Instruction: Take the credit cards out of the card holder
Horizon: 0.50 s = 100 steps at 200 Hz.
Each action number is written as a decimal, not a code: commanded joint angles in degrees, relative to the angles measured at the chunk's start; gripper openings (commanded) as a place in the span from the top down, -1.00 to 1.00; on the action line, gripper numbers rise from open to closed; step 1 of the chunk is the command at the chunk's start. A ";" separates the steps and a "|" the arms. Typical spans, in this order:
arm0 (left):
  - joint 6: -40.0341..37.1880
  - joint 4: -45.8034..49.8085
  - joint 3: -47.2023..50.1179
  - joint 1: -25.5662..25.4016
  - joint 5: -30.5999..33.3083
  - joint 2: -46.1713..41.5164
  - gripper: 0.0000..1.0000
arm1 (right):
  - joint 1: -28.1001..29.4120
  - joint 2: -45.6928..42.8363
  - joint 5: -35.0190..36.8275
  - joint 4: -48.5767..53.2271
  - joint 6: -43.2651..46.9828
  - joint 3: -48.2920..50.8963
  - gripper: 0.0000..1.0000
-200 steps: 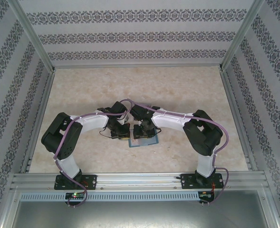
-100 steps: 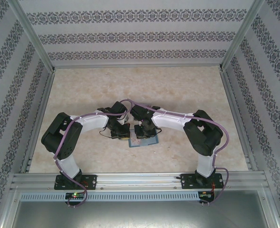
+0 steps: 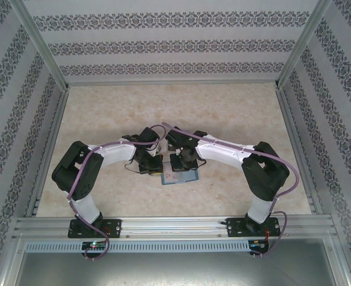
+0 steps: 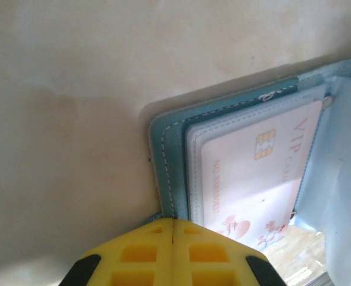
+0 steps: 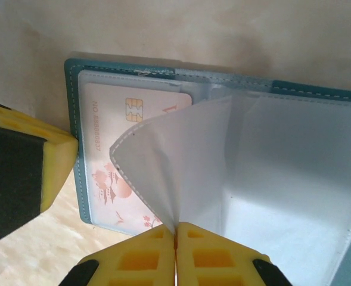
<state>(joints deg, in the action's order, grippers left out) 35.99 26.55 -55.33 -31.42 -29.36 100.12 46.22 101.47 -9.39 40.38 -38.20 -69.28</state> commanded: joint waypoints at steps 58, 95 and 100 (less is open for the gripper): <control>-0.86 1.40 -0.47 -0.58 0.78 1.49 1.00 | -3.31 -4.34 2.26 5.10 3.05 1.27 0.57; -0.92 1.93 -0.82 -0.57 0.89 1.47 1.00 | -4.11 -4.97 2.71 5.24 3.56 2.20 0.56; -0.97 2.00 -0.90 -0.63 0.94 1.46 1.00 | -4.28 -5.05 2.71 5.26 3.60 2.25 0.57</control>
<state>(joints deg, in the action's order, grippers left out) 35.99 26.59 -55.46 -31.44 -29.36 100.16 42.63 97.80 -8.29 43.70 -35.59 -68.27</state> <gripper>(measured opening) 0.046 0.225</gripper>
